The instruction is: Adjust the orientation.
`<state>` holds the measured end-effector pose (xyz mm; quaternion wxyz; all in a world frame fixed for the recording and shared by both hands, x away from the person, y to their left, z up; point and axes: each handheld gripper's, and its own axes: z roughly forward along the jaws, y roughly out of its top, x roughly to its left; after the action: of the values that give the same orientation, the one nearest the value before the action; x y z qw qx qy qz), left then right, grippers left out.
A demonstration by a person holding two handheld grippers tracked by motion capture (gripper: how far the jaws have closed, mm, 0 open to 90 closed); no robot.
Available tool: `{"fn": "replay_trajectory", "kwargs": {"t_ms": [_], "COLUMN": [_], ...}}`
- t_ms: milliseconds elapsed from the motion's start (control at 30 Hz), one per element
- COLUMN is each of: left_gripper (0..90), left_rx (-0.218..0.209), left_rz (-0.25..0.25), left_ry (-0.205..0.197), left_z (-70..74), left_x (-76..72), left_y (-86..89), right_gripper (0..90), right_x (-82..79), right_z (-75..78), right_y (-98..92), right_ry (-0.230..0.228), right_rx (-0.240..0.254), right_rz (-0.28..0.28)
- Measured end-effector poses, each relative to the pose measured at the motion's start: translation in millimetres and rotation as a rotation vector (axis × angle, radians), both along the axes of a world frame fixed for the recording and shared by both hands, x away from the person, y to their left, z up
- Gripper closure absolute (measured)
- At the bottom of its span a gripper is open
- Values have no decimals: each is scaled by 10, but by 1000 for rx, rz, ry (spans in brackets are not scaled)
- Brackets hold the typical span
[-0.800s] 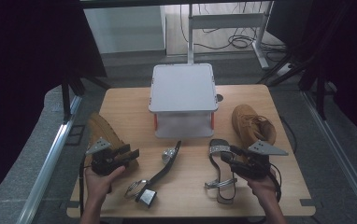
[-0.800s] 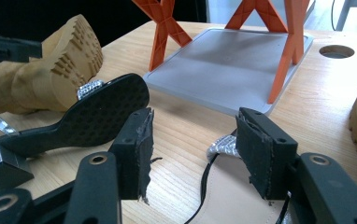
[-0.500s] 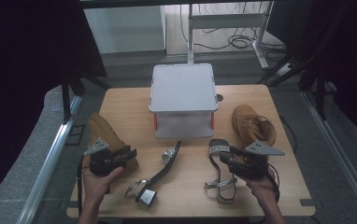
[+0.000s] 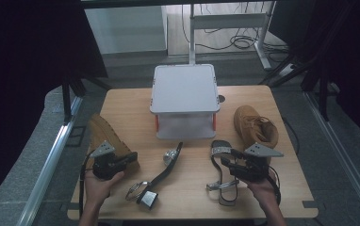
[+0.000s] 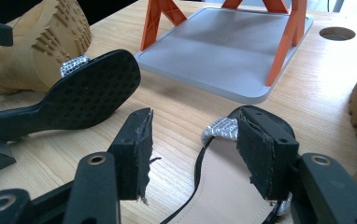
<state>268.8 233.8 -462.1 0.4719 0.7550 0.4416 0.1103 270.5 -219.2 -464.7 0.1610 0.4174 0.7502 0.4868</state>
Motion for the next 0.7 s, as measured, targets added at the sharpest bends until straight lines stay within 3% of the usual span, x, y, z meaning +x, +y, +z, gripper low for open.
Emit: {"fn": "replay_trajectory", "kwargs": {"t_ms": [167, 567, 700], "left_gripper": [895, 892, 892], "left_rx": [24, 38, 52], "left_rz": [-15, -42, -70], "left_ry": [17, 36, 56], "left_z": [2, -36, -74], "left_x": [-18, -31, -25], "left_y": [-22, -81, -165], "right_gripper": [463, 457, 456], "right_x": [7, 11, 11], "right_z": [-19, -53, -54], "right_y": [-7, 27, 30], "right_ry": [20, 30, 29], "right_rx": [-4, -26, -29], "right_rz": [-2, 1, 2]}}
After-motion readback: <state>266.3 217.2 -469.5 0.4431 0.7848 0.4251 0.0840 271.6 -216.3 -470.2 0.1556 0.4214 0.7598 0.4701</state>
